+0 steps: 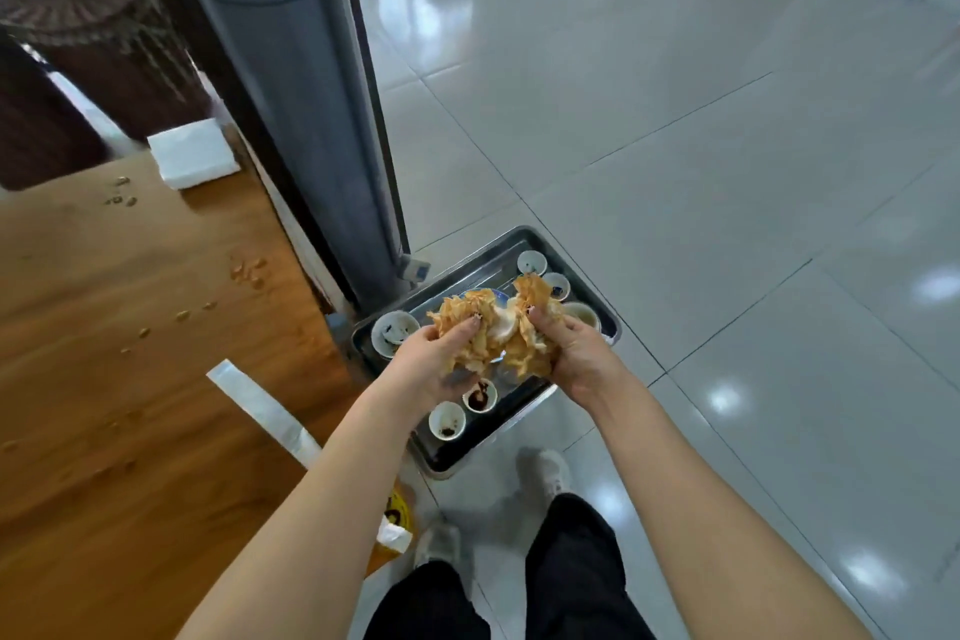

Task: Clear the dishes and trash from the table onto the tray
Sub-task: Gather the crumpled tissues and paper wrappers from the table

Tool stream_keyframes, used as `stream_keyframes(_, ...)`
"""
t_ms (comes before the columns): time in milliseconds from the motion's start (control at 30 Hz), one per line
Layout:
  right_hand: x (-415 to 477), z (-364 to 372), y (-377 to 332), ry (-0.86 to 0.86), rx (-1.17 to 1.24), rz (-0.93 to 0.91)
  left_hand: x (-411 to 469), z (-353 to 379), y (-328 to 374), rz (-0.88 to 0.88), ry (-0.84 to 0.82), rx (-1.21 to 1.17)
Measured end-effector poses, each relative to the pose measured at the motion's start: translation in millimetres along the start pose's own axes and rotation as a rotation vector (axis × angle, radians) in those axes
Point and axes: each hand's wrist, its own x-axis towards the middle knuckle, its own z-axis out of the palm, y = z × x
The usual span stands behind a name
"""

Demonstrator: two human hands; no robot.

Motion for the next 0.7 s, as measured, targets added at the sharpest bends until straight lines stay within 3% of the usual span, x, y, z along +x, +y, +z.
stream_keyframes(400, 115, -41, -21, -0.182, -0.316, 0.256, 75, 43, -34, -0.016, 0.290, -0.302)
stream_keyframes(500, 134, -41, -3, -0.187, -0.396, 0.324, 90, 40, -56, -0.059, 0.423, -0.396)
stream_keyframes(700, 161, -40, 45, -0.094, -0.509, 0.379, 117, 21, -94, -0.134, 0.518, -0.511)
